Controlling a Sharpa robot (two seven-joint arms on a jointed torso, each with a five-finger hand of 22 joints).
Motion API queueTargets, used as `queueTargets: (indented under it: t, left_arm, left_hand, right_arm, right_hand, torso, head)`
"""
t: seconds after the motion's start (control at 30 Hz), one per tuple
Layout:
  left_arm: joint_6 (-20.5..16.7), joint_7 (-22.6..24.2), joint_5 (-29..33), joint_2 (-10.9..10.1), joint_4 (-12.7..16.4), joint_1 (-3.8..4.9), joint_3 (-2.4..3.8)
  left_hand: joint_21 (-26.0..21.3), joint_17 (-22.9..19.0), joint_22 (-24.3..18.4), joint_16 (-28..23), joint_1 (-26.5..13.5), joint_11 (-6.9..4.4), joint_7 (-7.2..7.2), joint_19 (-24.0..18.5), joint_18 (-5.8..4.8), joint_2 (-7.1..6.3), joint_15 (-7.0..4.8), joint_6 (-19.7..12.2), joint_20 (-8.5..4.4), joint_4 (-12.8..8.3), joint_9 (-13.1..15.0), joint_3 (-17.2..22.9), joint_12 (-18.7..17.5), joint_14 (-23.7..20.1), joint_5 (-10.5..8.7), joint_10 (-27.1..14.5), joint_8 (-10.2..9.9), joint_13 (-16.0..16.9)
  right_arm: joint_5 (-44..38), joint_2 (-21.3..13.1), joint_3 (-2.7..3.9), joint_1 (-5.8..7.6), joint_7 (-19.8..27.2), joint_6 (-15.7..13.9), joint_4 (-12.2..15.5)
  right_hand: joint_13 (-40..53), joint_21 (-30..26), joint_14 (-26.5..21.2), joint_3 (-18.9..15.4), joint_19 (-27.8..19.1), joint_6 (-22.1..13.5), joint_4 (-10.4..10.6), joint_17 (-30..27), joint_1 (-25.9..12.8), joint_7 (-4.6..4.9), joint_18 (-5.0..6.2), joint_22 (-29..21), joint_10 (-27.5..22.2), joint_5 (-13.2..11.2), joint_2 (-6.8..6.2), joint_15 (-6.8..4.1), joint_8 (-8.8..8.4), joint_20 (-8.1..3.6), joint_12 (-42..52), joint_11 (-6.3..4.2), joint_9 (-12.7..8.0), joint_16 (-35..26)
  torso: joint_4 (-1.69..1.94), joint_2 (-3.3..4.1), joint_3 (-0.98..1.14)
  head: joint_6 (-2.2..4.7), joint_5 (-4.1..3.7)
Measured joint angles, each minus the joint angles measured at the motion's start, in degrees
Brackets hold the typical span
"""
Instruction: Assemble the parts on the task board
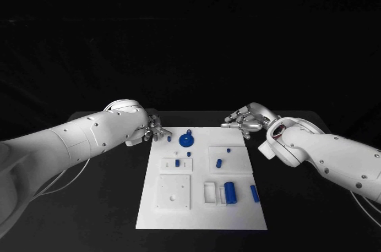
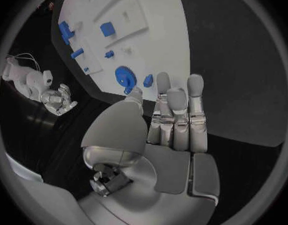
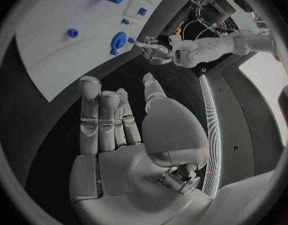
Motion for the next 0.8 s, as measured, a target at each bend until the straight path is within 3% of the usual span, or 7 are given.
queueTargets:
  t: [0.17, 0.53, 0.63, 0.8]
  left_arm:
    - [0.39, 0.26, 0.37, 0.66, -0.56, 0.0, -0.01]
    - [0.53, 0.78, 1.39, 1.08, -1.11, 0.0, -0.02]
    - [0.82, 0.81, 1.57, 1.27, -1.38, 0.0, -0.02]
    - [1.51, 0.82, 1.62, 1.74, -2.12, 0.0, -0.02]
  left_hand:
    - [0.63, -0.33, 0.0, 0.1, -0.38, -0.01, 0.1, -0.32, 0.0, 0.38, 0.0, -0.51, 0.32, 1.1, 0.42, 0.07, 0.63, 0.0, -0.18, -0.42, 0.0, 0.0]
    - [0.66, -0.47, -0.01, 0.33, -1.16, 0.2, 0.26, -0.31, 0.0, 0.71, 0.0, -0.67, 0.31, 1.25, 0.52, -0.08, 0.66, 0.0, -0.35, -0.63, 0.0, -0.01]
    - [0.92, -0.47, -0.01, 0.55, -0.97, 0.2, 0.3, -0.51, 0.0, 0.9, 0.01, -0.71, 0.11, 0.76, 0.5, 0.41, 0.66, 0.0, 0.41, -0.63, 0.0, -0.01]
    - [0.96, -0.64, -0.01, 0.55, 0.93, 0.37, 0.3, -0.52, 0.0, 1.51, 0.01, -0.71, 0.11, -1.9, 0.04, 0.67, 0.66, 0.0, 1.18, -0.89, 0.0, -0.12]
  right_arm:
    - [0.01, 0.08, 0.0, 0.0, -0.01, -0.02, 0.01]
    - [0.02, 0.42, 0.0, 0.0, -0.03, -0.03, -0.13]
    - [0.03, 0.49, 0.0, 0.0, -0.04, -0.03, -0.16]
    - [0.03, 0.52, 0.0, 0.0, -0.05, -0.03, -0.17]
  right_hand:
    - [0.0, 0.0, 0.0, 0.09, 0.0, 0.0, 0.4, 0.0, 0.0, 0.0, 0.0, 0.0, 0.0, 0.0, 0.0, 0.0, 0.0, 0.0, 0.0, 0.0, 0.0, 0.0]
    - [0.0, 0.0, 0.0, 0.09, 0.0, 0.0, 0.4, 0.0, 0.0, 0.0, 0.0, 0.0, 0.0, 0.0, 0.0, 0.0, 0.0, 0.0, 0.0, 0.0, 0.0, 0.0]
    - [0.0, 0.0, 0.0, 0.09, 0.0, 0.0, 0.4, 0.0, 0.0, 0.0, 0.0, 0.0, 0.0, 0.0, 0.0, 0.0, 0.0, 0.0, 0.0, 0.0, 0.0, 0.0]
    - [0.01, 0.0, 0.0, 0.09, 0.0, 0.0, 0.4, 0.0, 0.0, 0.0, -0.01, 0.0, 0.0, 0.0, 0.0, 0.0, 0.0, 0.0, 0.0, 0.0, 0.0, 0.0]
  torso:
    - [-0.1, 0.15, -0.04]
    - [-0.11, 0.3, -0.11]
    - [-0.12, 0.31, -0.11]
    - [-0.18, 0.34, -0.11]
  head:
    - [0.01, 0.03]
    - [0.05, -0.03]
    - [0.05, -0.04]
    - [0.07, -0.04]
